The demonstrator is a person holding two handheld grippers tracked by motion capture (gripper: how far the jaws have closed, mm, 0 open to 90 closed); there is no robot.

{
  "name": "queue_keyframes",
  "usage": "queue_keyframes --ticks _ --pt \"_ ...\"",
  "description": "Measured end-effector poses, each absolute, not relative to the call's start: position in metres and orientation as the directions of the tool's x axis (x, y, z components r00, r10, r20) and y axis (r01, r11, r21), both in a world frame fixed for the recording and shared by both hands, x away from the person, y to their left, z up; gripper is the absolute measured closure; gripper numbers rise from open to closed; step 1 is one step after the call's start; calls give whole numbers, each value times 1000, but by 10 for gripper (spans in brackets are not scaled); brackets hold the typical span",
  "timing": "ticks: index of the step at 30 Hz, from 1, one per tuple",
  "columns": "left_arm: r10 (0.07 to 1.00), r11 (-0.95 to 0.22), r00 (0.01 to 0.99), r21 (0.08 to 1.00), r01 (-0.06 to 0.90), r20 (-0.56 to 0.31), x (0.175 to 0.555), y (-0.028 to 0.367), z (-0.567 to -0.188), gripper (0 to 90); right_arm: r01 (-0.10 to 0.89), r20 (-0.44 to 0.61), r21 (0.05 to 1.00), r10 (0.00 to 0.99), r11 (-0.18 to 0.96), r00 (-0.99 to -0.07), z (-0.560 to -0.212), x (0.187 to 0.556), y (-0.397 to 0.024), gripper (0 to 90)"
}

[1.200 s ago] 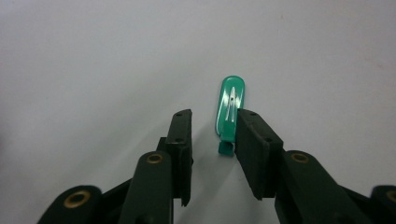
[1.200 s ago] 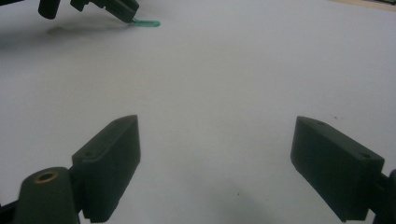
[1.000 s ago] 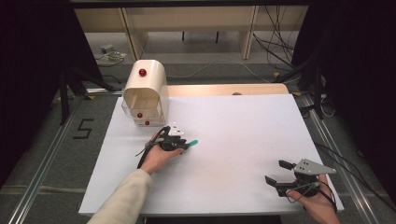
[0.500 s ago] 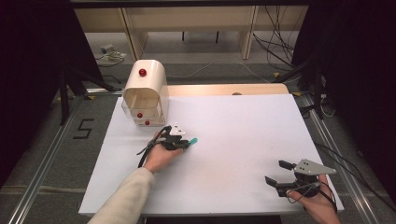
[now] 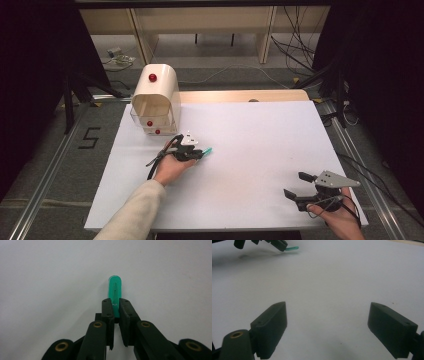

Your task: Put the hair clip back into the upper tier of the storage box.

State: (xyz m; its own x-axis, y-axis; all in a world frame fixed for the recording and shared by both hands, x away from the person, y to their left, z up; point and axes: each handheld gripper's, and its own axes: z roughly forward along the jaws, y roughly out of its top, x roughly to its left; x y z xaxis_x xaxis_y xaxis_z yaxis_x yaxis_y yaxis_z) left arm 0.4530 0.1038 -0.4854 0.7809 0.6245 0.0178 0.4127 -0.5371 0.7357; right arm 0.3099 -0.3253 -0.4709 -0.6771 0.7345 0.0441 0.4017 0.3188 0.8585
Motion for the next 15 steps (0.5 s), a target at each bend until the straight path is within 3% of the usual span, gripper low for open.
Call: queue_keyframes --ticks 15 --pt "631 -510 775 762 399 17 446 111 -473 829 403 46 859 736 316 -675 -471 310 -325 168"
